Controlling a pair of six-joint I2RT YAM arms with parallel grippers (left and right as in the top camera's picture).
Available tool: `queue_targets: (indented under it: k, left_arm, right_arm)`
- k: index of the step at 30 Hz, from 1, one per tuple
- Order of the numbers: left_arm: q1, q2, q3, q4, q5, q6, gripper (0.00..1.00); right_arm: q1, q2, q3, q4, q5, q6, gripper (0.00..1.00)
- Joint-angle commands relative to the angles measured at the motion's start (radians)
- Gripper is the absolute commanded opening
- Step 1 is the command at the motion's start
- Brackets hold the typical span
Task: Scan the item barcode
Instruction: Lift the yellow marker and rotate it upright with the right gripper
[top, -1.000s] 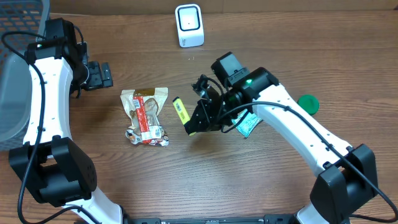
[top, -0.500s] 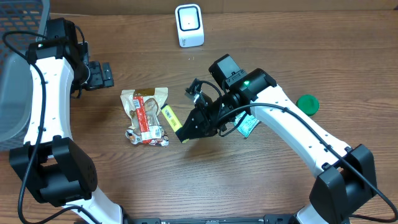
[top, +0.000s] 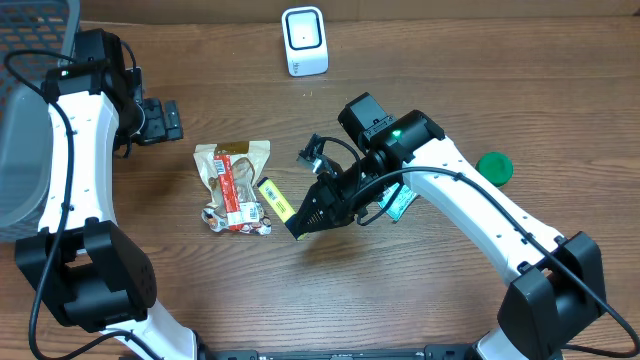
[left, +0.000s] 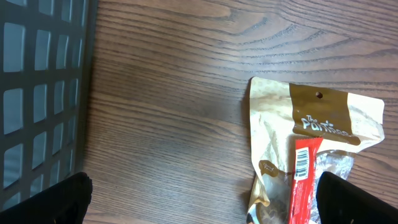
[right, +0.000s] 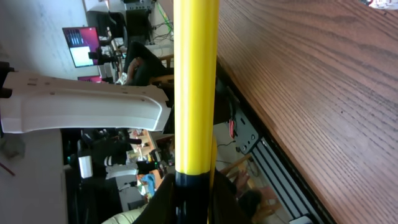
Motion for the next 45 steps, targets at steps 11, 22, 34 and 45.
queue_targets:
  k: [11, 22, 34, 45]
  left_arm:
    - [-0.006, -0.019, 0.021, 0.002, 0.007, 0.015, 1.0]
    - [-0.006, -0.019, 0.021, 0.002, 0.007, 0.015, 1.0]
    - [-0.007, -0.019, 0.021, 0.002, 0.007, 0.015, 1.0]
    - [-0.007, -0.019, 0.021, 0.002, 0.007, 0.015, 1.0]
  right_arm:
    - [0.004, -0.016, 0.003, 0.011, 0.007, -0.034, 0.04]
    - [0.004, -0.016, 0.003, 0.011, 0.08, -0.034, 0.04]
    - [0.004, -0.016, 0.003, 0.027, 0.218, -0.033, 0.04]
    - [0.004, -0.016, 0.003, 0.063, 0.471, -0.029, 0.04]
